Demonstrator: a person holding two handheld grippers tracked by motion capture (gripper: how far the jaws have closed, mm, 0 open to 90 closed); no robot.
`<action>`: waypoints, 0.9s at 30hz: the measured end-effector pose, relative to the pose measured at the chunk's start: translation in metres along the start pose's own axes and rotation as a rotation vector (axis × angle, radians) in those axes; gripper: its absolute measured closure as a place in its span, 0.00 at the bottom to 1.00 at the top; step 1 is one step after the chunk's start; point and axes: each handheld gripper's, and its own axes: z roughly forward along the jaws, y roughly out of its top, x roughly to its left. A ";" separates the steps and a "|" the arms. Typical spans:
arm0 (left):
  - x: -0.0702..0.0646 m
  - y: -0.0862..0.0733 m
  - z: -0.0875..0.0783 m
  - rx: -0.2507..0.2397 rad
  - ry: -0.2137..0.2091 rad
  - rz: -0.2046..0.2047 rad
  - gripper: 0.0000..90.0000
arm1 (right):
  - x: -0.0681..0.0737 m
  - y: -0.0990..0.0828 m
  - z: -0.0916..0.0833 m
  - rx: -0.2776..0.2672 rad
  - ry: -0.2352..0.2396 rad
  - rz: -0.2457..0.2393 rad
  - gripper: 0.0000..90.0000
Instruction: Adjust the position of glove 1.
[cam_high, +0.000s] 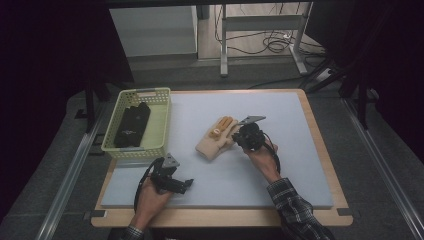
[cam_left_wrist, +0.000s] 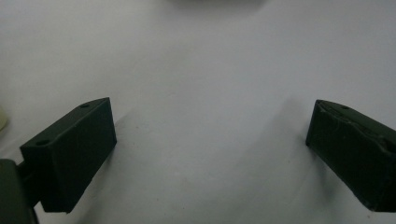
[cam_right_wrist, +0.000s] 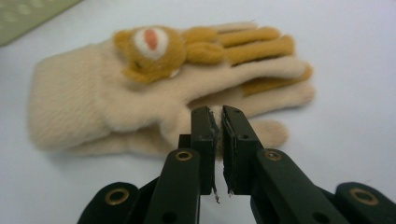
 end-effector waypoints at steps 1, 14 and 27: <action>0.000 0.000 0.000 0.000 -0.001 -0.003 0.02 | 0.001 -0.002 -0.001 -0.004 0.008 0.003 0.92; 0.000 0.000 0.000 -0.002 -0.001 -0.006 0.02 | -0.022 0.008 0.005 -0.026 -0.078 0.035 0.71; 0.000 0.000 0.000 0.000 -0.002 -0.002 0.02 | -0.033 0.004 0.013 -0.025 -0.067 0.077 0.58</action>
